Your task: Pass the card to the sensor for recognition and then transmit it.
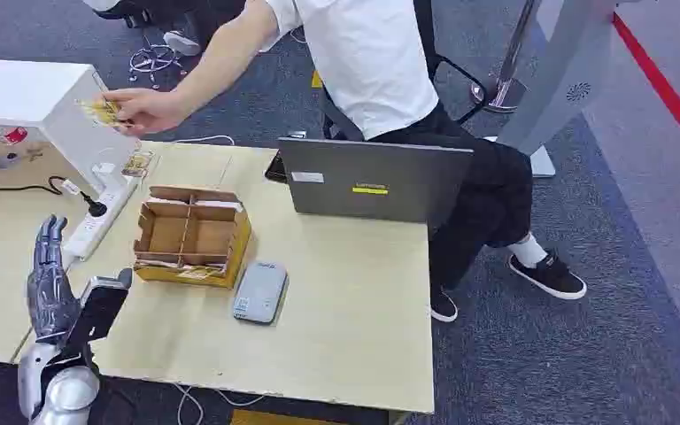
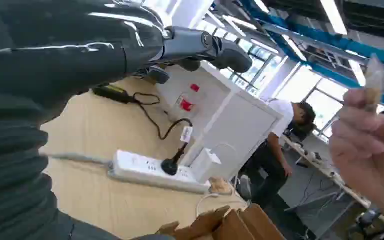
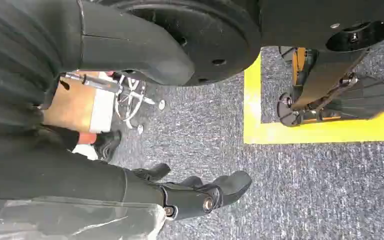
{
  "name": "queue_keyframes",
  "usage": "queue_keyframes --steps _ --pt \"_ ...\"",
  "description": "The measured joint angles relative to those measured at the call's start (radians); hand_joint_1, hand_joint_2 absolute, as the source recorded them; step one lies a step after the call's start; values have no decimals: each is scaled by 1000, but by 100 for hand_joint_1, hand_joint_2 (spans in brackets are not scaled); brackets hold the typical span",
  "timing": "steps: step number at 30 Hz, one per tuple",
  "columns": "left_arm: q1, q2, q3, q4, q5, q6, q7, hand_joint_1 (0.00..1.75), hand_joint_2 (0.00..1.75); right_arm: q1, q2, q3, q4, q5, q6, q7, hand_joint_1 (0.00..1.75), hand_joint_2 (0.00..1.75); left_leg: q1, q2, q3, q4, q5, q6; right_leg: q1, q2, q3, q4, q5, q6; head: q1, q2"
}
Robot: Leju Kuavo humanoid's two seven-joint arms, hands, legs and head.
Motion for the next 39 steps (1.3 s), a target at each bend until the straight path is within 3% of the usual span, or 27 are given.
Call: queue_keyframes --steps 11,22,27,34,35,36,39 --pt "-138 154 -142 46 -327 23 103 0 175 -7 0 0 3 40 9 24 0 175 0 1 0 0 0 0 0 0 0 0 0 0 0 0" --pt "-277 301 -314 155 -645 43 219 0 175 -14 0 -5 9 93 10 43 0 175 0 2 0 0 0 0 0 1 0 1 0 -1 0 0" --pt "-310 342 -364 186 -759 55 268 0 175 -16 0 -9 10 123 11 50 0 175 0 2 0 0 0 0 0 2 -1 1 0 -1 -1 0" --pt "-325 361 -389 208 -772 62 272 3 175 -17 0 -10 11 125 11 56 0 175 0 2 0 0 0 0 0 2 -1 1 0 -1 0 0" --pt "-326 363 -392 210 -772 63 272 157 175 -17 0 -10 11 125 11 56 0 175 0 2 0 0 0 0 0 2 -1 1 0 -1 -1 0" --pt "-327 364 -394 213 -772 63 272 175 175 -17 0 -10 11 125 11 56 0 175 0 2 0 0 0 0 0 2 -1 1 0 -1 0 0" --pt "-328 365 -399 219 -770 63 272 175 175 -17 0 -10 11 126 11 56 0 175 0 2 0 0 0 0 0 2 -1 1 0 -1 0 0"
